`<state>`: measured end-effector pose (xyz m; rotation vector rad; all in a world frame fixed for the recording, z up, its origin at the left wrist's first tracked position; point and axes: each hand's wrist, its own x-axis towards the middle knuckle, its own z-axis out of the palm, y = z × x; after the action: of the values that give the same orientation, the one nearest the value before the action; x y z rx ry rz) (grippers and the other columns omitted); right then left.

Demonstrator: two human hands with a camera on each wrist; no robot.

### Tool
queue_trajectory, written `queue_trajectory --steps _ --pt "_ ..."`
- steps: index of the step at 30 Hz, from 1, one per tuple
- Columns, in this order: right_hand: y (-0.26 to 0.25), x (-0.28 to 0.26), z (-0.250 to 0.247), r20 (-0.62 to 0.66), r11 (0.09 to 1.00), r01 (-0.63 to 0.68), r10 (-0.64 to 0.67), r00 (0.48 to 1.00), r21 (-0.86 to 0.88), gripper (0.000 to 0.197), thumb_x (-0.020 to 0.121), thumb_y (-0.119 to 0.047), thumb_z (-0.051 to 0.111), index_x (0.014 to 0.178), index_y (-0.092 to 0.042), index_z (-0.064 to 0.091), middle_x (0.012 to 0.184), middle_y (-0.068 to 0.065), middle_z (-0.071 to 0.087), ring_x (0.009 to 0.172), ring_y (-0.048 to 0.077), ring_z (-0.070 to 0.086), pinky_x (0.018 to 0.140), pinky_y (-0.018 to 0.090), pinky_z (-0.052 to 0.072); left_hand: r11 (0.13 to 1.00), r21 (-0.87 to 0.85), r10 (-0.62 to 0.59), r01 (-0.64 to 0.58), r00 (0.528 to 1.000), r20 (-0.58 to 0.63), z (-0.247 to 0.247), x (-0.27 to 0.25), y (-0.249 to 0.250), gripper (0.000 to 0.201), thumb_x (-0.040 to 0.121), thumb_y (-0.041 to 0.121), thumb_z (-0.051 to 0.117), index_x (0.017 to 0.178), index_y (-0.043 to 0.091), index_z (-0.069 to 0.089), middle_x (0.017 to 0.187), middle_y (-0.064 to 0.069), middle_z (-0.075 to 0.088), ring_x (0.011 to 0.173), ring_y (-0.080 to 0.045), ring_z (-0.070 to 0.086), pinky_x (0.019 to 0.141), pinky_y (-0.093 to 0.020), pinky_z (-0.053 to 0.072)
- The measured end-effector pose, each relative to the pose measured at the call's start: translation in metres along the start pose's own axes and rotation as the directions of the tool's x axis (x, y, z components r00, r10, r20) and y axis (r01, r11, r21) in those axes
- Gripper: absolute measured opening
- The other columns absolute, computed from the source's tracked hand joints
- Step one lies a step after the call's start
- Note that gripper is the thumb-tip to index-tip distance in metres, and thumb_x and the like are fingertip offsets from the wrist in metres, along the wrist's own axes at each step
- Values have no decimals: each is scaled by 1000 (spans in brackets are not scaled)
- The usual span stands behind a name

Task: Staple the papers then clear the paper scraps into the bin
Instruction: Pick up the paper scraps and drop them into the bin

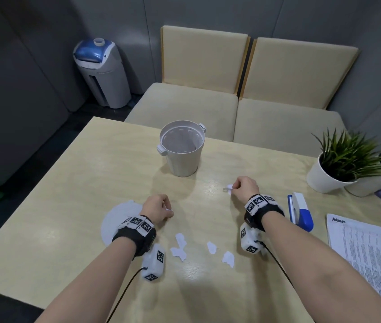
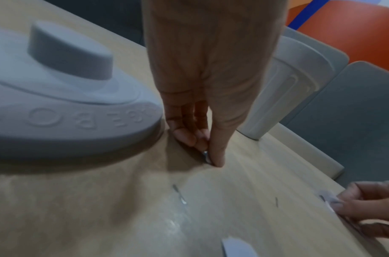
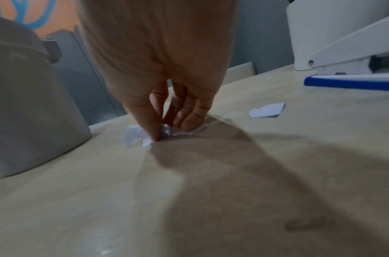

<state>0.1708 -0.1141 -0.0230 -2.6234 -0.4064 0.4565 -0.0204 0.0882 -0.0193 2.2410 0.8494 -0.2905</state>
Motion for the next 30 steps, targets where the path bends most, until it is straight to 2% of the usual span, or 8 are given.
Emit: queue_trajectory --steps 4,8,14,17,20,24,27,30 --pt "4 -5 2 18 967 -112 111 994 227 16 78 -2 62 67 -13 60 84 7 66 89 25 61 72 25 46 997 31 66 -66 998 -11 -3 -10 9 18 75 13 72 71 17 55 59 6 55 60 -16 53 51 -20 36" --pt "5 -17 -11 91 760 -250 246 965 600 20 73 -4 74 61 -14 62 66 3 63 73 24 60 75 35 54 979 -43 195 -197 980 -44 -19 -29 36 24 76 16 73 66 21 52 58 7 52 59 -14 48 57 -24 37" --pt "-87 -13 -84 -26 475 14 20 999 880 20 76 5 72 70 -7 58 67 7 57 58 14 51 54 17 47 883 -169 298 -438 801 -519 -90 -24 109 14 76 21 74 75 12 65 77 -1 63 72 -17 55 69 -31 44" --pt "-143 2 -107 -58 530 92 -81 995 843 22 74 5 73 67 -9 57 65 6 57 57 14 54 54 19 49 914 -191 199 -358 805 -558 -119 3 135 12 77 23 73 79 14 64 80 -1 66 75 -17 58 68 -28 45" --pt "-180 12 -104 -45 750 108 -103 994 653 27 73 5 71 66 -15 55 71 4 61 73 24 65 73 33 59 975 -99 138 -201 885 -444 -127 32 142 12 77 15 71 87 12 66 91 -5 68 83 -21 60 70 -26 43" --pt "-189 12 -93 -6 889 158 -173 985 430 27 76 5 63 97 -12 62 104 11 67 100 26 64 91 39 54 994 -14 101 -111 944 -315 -127 49 138 27 81 4 58 105 11 68 116 -15 67 110 -31 61 92 -33 51" --pt "-169 -3 -105 -7 824 182 -211 977 537 27 81 6 56 104 -7 62 101 11 64 95 25 62 86 41 57 993 31 121 -118 923 -365 -127 43 139 34 85 4 51 116 14 63 126 -15 57 115 -33 56 98 -40 47" --pt "-118 -23 -114 4 811 138 -171 985 568 17 86 3 55 97 -5 64 84 7 61 79 20 60 76 40 57 957 105 286 -270 823 -491 -112 21 142 23 88 13 51 108 12 63 115 -13 52 104 -31 56 90 -43 49"
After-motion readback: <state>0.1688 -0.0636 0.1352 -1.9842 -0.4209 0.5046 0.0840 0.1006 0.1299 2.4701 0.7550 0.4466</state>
